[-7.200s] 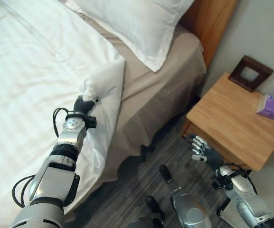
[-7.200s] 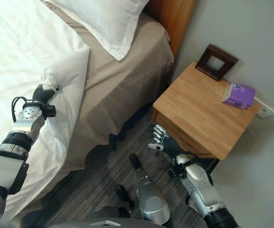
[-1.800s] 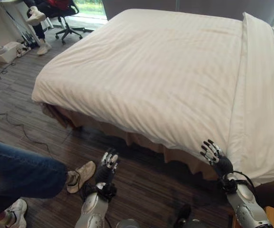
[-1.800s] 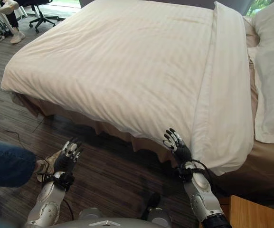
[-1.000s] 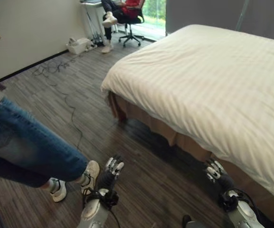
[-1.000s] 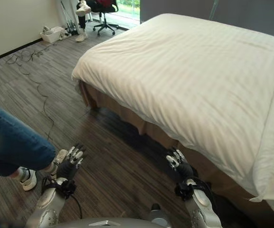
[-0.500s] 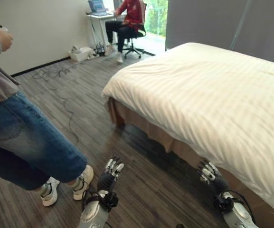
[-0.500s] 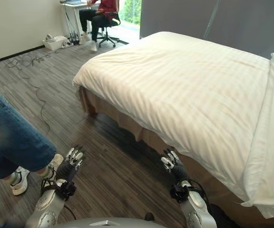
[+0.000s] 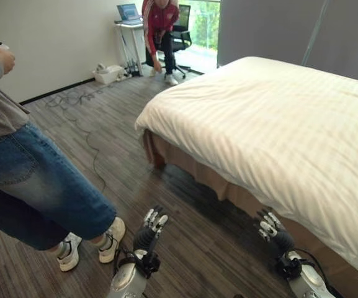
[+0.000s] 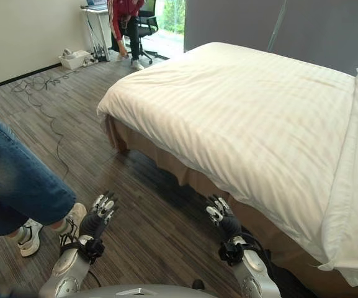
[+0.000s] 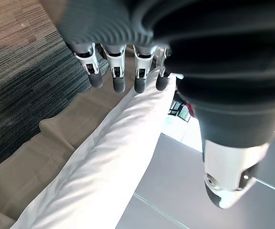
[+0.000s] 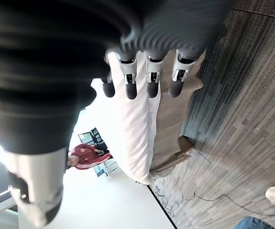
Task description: Making the bed.
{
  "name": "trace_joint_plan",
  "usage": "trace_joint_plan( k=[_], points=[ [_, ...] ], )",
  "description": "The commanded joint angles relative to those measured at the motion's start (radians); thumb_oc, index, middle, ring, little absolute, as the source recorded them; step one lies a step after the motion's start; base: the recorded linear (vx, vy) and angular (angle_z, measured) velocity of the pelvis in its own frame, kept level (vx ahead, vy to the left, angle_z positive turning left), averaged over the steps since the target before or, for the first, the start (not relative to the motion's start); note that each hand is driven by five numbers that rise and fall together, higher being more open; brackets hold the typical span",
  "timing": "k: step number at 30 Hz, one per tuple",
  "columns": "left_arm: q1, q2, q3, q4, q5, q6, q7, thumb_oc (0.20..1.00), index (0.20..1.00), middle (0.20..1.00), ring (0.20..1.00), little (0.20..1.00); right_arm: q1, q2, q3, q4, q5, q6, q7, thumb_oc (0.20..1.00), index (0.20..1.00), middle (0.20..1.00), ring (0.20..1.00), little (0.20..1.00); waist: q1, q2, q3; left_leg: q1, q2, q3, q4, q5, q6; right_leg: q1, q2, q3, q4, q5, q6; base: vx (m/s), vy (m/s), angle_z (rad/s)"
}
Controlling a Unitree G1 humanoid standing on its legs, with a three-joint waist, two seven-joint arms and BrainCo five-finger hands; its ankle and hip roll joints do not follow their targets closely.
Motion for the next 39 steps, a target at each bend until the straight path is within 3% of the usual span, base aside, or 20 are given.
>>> trace_joint_plan(
  k=[1, 39],
  points=[
    [-0.054, 0.010, 0.025, -0.015, 0.012, -0.046, -0.014, 1.000, 1.000, 1.000, 1.000, 1.000, -0.055, -0.010, 0.008, -0.052, -0.031, -0.035, 0.031, 1.000, 1.000, 1.000, 1.000, 1.000, 0.002, -0.012, 0.021, -0.022, -0.079, -0.038, 0.011, 0.013, 0.066, 0.034, 0.038, 0.019, 0.043, -0.043, 0.002, 0.00, 0.000, 0.00],
    [-0.076, 0.011, 0.017, 0.015, 0.001, -0.052, -0.002, 1.000, 1.000, 1.000, 1.000, 1.000, -0.074, -0.018, 0.029, -0.026, -0.034, -0.033, 0.018, 1.000, 1.000, 1.000, 1.000, 1.000, 0.004, -0.019, 0.033, 0.003, -0.072, -0.028, 0.011, 0.000, 0.063, 0.062, 0.046, 0.036, 0.025, -0.049, -0.001, 0.00, 0.000, -0.01]
  ],
)
